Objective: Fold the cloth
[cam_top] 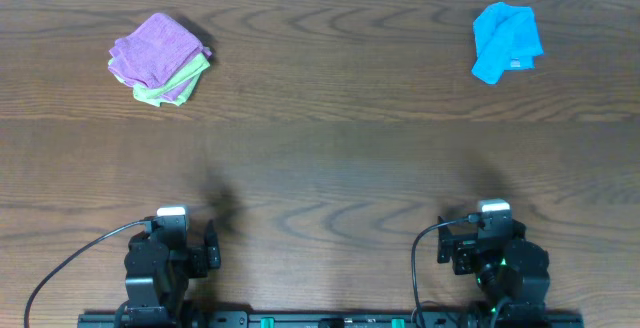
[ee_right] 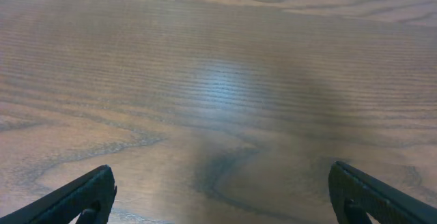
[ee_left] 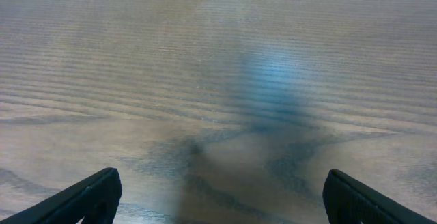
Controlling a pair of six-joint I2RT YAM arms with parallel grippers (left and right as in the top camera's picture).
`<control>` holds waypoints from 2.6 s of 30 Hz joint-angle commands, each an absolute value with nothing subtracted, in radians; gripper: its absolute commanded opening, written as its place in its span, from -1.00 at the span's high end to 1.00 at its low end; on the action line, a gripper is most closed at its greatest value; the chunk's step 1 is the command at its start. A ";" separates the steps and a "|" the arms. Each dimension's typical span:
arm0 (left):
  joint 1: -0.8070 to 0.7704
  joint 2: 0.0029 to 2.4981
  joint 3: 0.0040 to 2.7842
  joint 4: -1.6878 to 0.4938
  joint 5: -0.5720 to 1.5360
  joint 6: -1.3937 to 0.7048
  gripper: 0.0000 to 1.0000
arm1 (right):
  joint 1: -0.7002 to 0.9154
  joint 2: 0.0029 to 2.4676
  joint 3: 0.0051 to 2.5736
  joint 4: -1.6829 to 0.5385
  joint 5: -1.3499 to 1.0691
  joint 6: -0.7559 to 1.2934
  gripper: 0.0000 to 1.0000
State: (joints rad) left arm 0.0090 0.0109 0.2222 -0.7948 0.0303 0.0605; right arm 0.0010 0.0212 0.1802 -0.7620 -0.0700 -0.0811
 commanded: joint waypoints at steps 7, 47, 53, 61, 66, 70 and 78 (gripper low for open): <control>0.004 0.004 0.183 -0.826 0.026 0.086 -0.91 | -0.007 0.009 0.168 -0.764 -0.059 -0.091 -0.98; 0.004 0.004 0.183 -0.826 0.026 0.086 -0.91 | -0.009 0.034 0.173 -0.741 -0.052 -0.073 -0.99; 0.004 0.004 0.183 -0.826 0.026 0.086 -0.91 | -0.041 0.257 0.300 -0.677 -0.022 0.073 -0.98; 0.004 0.004 0.183 -0.826 0.026 0.086 -0.91 | -0.110 0.748 0.741 -0.702 -0.015 0.081 -0.99; 0.004 0.004 0.183 -0.826 0.026 0.086 -0.91 | -0.121 1.072 1.100 -0.789 0.002 0.081 -0.99; 0.004 0.004 0.183 -0.826 0.026 0.086 -0.91 | -0.134 1.309 1.376 -0.886 0.020 0.066 -0.98; 0.004 0.004 0.183 -0.826 0.026 0.086 -0.91 | -0.189 1.677 1.737 -0.933 0.017 0.036 -0.98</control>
State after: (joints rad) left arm 0.0090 0.0101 0.2203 -0.7929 0.0303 0.0608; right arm -0.1654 1.6054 1.6691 -0.9287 0.0040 0.0513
